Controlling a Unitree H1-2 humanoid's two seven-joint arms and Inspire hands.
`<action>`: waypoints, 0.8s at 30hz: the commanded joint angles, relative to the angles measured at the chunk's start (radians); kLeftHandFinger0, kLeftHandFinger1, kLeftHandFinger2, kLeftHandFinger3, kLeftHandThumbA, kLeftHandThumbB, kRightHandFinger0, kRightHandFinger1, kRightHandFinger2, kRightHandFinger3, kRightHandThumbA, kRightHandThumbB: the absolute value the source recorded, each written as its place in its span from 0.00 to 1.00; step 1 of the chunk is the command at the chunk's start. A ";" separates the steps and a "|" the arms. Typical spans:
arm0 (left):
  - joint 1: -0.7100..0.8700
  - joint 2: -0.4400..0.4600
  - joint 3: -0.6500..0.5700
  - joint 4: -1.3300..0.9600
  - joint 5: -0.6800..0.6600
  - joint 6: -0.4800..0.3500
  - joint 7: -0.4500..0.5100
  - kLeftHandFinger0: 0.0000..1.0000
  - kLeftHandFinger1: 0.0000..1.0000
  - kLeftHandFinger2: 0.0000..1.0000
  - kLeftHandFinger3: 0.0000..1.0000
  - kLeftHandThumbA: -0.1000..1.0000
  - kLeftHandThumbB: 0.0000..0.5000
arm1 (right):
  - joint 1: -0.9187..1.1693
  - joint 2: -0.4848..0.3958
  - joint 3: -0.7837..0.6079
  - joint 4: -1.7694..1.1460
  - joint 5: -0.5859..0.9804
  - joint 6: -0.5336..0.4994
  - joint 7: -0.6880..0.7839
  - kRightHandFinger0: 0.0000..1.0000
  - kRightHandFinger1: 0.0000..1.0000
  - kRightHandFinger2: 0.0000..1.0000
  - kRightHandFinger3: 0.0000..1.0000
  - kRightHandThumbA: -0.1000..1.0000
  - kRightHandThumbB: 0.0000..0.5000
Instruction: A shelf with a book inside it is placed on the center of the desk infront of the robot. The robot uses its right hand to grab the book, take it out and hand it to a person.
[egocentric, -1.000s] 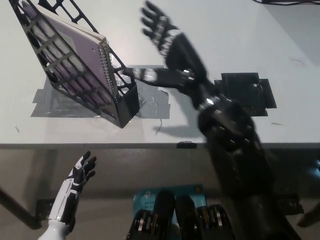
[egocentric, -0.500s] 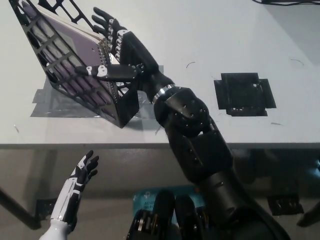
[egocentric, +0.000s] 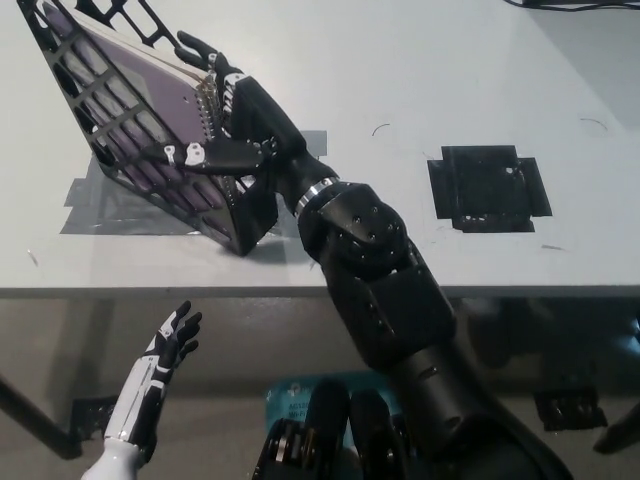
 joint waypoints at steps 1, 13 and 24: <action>-0.020 0.018 -0.004 -0.043 0.010 0.004 -0.015 1.00 1.00 1.00 1.00 1.00 0.51 | -0.084 0.031 -0.011 0.046 0.005 -0.036 0.003 1.00 1.00 1.00 1.00 1.00 0.68; -0.031 0.018 -0.003 -0.032 0.002 0.000 -0.015 1.00 1.00 1.00 1.00 1.00 0.53 | -0.159 0.026 -0.003 0.187 -0.027 -0.102 0.000 1.00 1.00 1.00 1.00 1.00 0.68; -0.035 0.019 0.000 -0.037 -0.013 0.014 -0.021 1.00 1.00 1.00 1.00 1.00 0.54 | -0.172 0.029 0.001 0.164 -0.049 -0.100 -0.011 1.00 1.00 1.00 1.00 1.00 0.67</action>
